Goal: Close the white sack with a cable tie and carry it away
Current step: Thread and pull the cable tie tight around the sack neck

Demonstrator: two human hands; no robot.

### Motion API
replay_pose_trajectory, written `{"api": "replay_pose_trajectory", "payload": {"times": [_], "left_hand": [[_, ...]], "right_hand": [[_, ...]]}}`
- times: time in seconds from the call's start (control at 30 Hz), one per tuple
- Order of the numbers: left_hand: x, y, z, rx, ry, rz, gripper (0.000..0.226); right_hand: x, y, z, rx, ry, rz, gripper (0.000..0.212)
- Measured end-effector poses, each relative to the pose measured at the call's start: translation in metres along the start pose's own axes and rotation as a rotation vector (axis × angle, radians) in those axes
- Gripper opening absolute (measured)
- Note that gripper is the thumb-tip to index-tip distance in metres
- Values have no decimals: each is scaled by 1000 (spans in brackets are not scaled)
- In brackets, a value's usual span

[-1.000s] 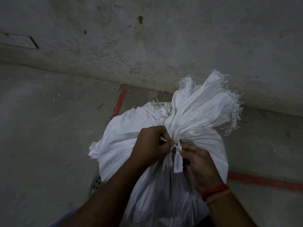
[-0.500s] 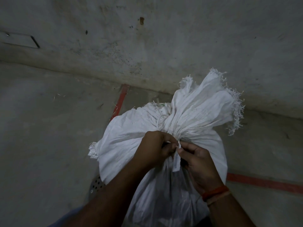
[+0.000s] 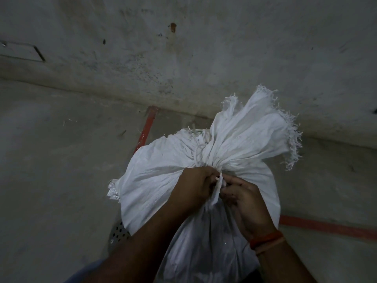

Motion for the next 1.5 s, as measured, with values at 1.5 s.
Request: {"api": "replay_pose_trajectory", "payload": {"times": [1.5], "left_hand": [[-11,27,-26,-90,290,294,2]], "right_hand": [[-28,-6,-28,-891,347,201,21]]}}
Point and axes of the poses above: each hand's wrist, its own x-axis towards the middle knuckle, its own y-axis out of the back of the hand, z = x × y, the point moved 6 cm from there along x, towards the middle knuckle, and after that the axes turned 8 degrees about x, right-handed, at the moved point
